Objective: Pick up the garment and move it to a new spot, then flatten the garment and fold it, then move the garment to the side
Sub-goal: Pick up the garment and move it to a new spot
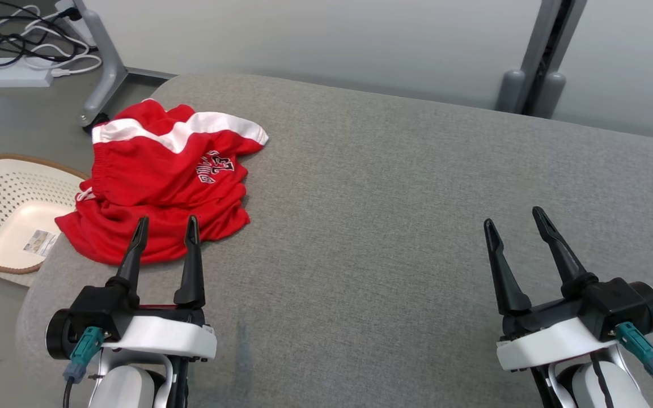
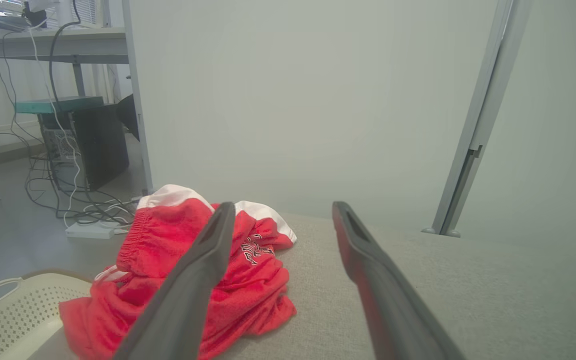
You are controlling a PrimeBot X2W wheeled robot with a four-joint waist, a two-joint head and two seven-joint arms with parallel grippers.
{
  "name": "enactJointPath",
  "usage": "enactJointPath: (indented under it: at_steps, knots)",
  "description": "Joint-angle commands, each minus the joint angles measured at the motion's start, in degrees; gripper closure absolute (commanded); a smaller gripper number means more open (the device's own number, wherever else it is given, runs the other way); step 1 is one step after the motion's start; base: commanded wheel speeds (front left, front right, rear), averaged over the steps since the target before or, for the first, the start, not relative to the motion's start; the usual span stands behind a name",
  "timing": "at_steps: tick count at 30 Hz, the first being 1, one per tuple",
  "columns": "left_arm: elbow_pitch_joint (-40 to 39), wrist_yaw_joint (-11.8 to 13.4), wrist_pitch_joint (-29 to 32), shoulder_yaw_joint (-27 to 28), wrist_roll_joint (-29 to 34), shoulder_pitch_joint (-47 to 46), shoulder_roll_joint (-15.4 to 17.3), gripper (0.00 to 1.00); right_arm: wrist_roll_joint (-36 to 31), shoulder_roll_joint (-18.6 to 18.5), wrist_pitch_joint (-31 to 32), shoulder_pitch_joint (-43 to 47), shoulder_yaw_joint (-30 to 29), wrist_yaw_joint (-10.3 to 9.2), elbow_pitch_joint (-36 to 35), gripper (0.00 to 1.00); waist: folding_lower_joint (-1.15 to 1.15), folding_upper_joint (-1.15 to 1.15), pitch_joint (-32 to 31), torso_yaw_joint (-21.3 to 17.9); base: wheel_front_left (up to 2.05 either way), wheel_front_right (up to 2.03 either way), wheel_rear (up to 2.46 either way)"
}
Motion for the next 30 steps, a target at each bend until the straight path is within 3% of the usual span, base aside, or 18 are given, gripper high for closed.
enactJointPath:
  at_steps: [1, 13, 22, 30]
  knots:
    - [-0.3, 0.4, -0.2, 0.3, -0.4, -0.3, 0.2, 0.00, -0.2, -0.5, -0.4, -0.4, 0.0, 0.11, -0.3, 0.00, 0.00, 0.00, 0.1, 1.5, 0.00, 0.00, 0.00]
    - [-1.0, 1.4, -0.2, 1.2, -2.1, -0.1, 0.2, 0.00, -0.2, -1.1, -0.4, -0.9, 0.3, 0.11, -0.4, 0.00, 0.00, 0.00, 1.4, 4.3, 0.00, 0.00, 0.00]
    - [-0.1, 2.1, -0.2, 3.9, -3.5, -4.2, 0.2, 0.00, -0.3, -2.4, -0.4, -2.3, 0.7, 0.11, -0.5, 0.00, 0.00, 0.00, 5.0, 3.2, 0.00, 0.00, 0.00]
    - [4.7, 2.1, -0.2, 7.7, -6.3, -13.2, 0.2, 0.00, -0.7, -4.5, -0.4, -5.0, 1.3, 0.11, -1.0, 0.00, 0.00, 0.00, 11.5, 1.2, 0.00, 0.00, 0.00]
